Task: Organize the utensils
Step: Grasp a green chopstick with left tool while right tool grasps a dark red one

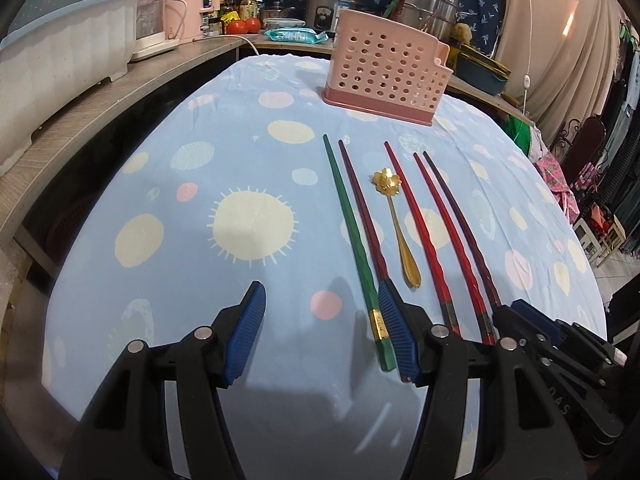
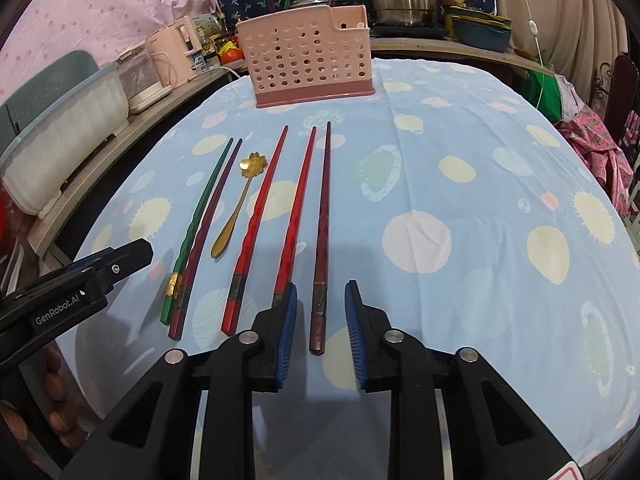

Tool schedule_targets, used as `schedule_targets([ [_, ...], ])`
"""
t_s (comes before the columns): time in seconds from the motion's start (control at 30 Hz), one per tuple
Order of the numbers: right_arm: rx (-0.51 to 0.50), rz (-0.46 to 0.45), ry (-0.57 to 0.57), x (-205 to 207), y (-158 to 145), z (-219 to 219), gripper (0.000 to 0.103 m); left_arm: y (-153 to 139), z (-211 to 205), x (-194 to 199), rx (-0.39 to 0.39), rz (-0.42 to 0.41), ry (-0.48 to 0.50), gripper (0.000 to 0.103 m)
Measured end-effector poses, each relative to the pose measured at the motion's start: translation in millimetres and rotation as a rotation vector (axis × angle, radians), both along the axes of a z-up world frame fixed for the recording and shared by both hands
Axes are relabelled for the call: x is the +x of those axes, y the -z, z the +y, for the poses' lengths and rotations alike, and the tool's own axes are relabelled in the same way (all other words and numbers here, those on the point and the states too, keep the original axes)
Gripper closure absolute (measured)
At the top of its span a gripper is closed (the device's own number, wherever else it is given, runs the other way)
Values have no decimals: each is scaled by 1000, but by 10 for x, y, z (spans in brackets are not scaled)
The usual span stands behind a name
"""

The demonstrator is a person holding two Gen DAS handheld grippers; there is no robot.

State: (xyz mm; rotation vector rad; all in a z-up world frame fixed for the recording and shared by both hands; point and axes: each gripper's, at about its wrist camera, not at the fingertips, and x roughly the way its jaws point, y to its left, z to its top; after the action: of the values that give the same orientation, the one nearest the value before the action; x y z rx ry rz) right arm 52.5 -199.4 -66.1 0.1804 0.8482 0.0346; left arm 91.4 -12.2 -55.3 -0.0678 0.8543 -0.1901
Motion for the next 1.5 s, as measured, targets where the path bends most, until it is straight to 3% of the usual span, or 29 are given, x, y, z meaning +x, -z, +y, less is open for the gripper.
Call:
schedule_targets([
  [0.33,-2,12,-2,20,56,11,92,71,-119,-33,9,20,38,47],
  [0.97,-2,12,-1,12,76,1,93,195,-153,-53,61,23,35,52],
  [1.17,-2,12,-1,9,77,-1,93,207,-143,-56,74,18,32,58],
  [1.5,-1,11,-1,5,79,-3,93,208,-78,-53,58,17,29,80],
])
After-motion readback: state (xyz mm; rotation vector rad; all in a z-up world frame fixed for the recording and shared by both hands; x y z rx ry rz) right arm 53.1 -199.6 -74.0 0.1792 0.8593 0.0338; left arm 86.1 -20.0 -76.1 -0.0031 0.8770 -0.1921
